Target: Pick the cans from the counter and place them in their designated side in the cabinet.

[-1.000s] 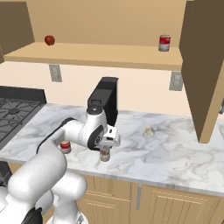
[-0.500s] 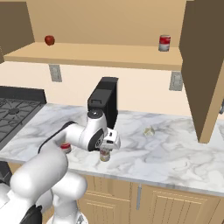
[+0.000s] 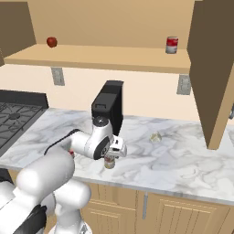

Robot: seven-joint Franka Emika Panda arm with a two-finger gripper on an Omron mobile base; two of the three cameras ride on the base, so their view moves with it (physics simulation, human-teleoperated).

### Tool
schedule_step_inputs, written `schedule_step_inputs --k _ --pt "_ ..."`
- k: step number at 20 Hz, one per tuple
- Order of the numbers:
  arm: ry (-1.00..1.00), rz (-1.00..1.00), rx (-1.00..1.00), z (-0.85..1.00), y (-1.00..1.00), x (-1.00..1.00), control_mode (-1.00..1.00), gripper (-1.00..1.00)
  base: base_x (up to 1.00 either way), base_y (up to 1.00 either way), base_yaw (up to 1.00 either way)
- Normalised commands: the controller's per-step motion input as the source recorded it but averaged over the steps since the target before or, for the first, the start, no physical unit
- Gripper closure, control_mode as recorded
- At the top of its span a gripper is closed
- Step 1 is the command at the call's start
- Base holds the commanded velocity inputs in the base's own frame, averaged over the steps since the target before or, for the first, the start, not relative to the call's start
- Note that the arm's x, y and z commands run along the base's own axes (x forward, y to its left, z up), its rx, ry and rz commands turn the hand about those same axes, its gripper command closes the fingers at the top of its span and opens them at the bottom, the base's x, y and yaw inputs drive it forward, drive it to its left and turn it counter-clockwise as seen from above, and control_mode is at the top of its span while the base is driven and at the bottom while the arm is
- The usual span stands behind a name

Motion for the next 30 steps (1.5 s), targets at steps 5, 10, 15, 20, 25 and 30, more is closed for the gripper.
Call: schedule_step_inputs --k 5,10,15,20,25,30 --pt "0.0 -0.01 0.0 -0.1 -0.08 0.09 -1.0 -1.0 0.0 0.0 0.0" --pt "0.0 -0.01 0.0 -0.14 -0.01 0.12 -1.0 -1.0 0.0 0.0 0.0" --pt "0.0 -0.01 0.0 -0.17 0.0 0.14 -1.0 -1.0 0.0 0.0 0.0" --pt "0.0 -0.01 0.0 -0.14 0.0 0.01 -1.0 1.0 0.0 0.0 0.0" --pt "0.0 0.0 0.01 -0.04 0.0 0.0 -1.0 1.0 0.0 0.0 0.0" --pt "-0.04 0.0 0.0 0.02 0.0 -0.05 -1.0 1.0 0.0 0.0 0.0"
